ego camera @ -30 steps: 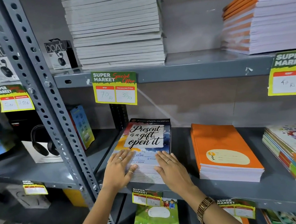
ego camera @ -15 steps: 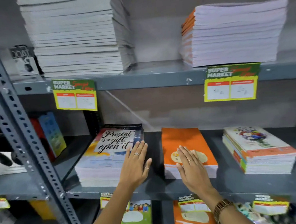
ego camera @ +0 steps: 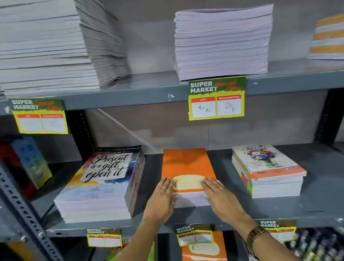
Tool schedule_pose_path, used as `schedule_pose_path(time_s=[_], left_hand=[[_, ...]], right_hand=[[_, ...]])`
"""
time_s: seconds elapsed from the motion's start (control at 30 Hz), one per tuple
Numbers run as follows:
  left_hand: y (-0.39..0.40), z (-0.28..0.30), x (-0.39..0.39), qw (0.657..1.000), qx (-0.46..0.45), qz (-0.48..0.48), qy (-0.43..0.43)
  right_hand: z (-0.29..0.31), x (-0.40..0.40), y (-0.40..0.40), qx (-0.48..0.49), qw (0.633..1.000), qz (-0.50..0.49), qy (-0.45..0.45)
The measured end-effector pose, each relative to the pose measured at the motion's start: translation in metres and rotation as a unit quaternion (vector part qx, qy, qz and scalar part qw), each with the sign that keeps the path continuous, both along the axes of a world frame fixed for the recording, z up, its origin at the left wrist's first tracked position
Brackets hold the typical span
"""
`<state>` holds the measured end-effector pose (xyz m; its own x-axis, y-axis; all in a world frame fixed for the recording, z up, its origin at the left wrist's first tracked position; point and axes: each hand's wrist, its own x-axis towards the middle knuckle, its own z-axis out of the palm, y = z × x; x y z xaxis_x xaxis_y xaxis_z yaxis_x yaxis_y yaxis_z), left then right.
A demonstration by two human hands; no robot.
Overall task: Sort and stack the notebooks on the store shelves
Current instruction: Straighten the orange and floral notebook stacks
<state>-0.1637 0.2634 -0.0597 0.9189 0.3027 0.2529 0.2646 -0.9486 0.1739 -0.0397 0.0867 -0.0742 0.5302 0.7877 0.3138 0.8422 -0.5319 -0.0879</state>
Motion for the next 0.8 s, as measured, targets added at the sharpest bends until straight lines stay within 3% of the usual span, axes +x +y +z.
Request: schedule_pose_path(time_s=[0.5,0.8], left_hand=[[-0.003,-0.008,0.009,0.998,-0.042,0.047,0.0],[-0.005,-0.003,0.008,0.997,-0.056,0.047,0.002]], right_hand=[[-0.006,0.012,-0.003,0.022,1.0,0.006,0.004],[0.001,0.013,-0.004,0.05,0.997,0.01,0.055]])
